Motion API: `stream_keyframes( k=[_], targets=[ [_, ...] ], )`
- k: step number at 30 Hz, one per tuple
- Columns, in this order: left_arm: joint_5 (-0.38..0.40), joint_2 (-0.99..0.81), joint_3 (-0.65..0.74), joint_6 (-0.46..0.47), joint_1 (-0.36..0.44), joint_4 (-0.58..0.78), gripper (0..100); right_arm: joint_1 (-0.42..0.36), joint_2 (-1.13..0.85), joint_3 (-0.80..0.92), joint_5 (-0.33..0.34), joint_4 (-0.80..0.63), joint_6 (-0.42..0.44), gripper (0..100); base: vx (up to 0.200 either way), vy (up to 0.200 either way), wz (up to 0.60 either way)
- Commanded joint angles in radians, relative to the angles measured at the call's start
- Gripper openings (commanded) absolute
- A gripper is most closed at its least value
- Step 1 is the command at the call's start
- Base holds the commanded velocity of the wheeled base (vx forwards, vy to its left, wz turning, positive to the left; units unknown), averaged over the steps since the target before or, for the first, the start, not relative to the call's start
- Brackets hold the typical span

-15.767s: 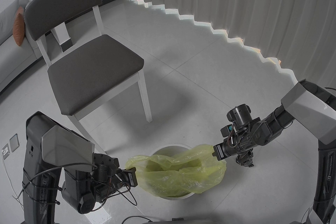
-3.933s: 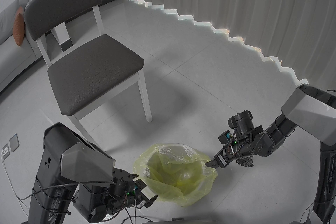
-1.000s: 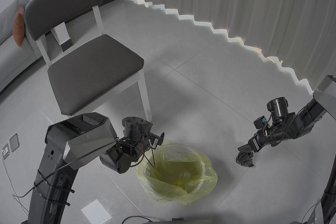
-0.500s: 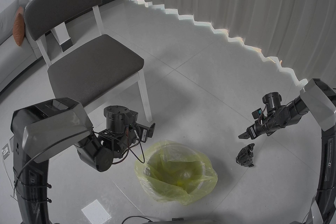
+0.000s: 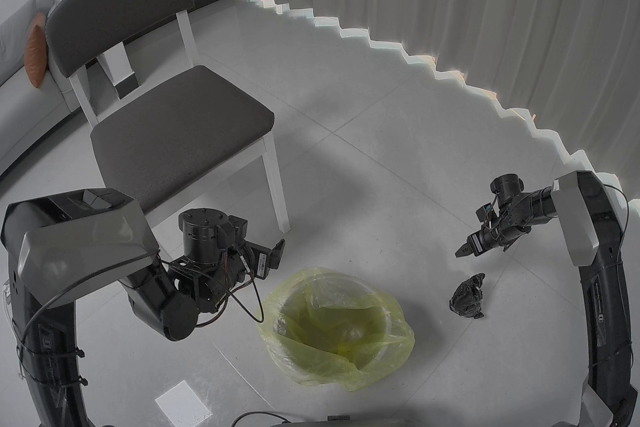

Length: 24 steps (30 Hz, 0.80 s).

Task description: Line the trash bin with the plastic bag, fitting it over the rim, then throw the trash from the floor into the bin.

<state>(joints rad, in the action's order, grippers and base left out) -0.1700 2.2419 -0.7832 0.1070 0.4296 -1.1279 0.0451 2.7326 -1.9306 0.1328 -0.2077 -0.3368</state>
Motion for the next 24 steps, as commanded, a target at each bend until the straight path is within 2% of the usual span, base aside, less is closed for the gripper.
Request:
stream_keyframes(
  k=[1,6,18,22,23,24],
  targets=[
    [-0.002,0.001,0.027,-0.001,0.001,-0.009,100,0.022,0.13,-0.069,-0.012,-0.065,-0.002,100,0.0,0.0,0.0],
    [-0.002,0.013,0.025,-0.001,0.005,-0.009,100,0.025,0.141,-0.069,-0.016,-0.119,-0.004,100,0.0,0.0,0.0],
    [-0.003,0.021,0.028,-0.001,0.008,-0.023,100,0.015,0.15,-0.069,-0.016,-0.133,-0.007,100,0.0,0.0,0.0],
    [-0.003,0.022,0.033,-0.001,0.008,-0.023,100,0.007,0.15,-0.069,-0.018,-0.193,-0.011,100,0.0,0.0,0.0],
    [-0.003,0.024,0.035,-0.001,0.008,-0.024,100,0.007,0.15,-0.069,-0.018,-0.208,-0.016,0,0.0,0.0,0.0],
    [-0.003,0.027,0.035,-0.001,0.008,-0.026,100,0.007,0.15,-0.069,-0.018,-0.208,-0.016,0,0.0,0.0,0.0]
  ],
)
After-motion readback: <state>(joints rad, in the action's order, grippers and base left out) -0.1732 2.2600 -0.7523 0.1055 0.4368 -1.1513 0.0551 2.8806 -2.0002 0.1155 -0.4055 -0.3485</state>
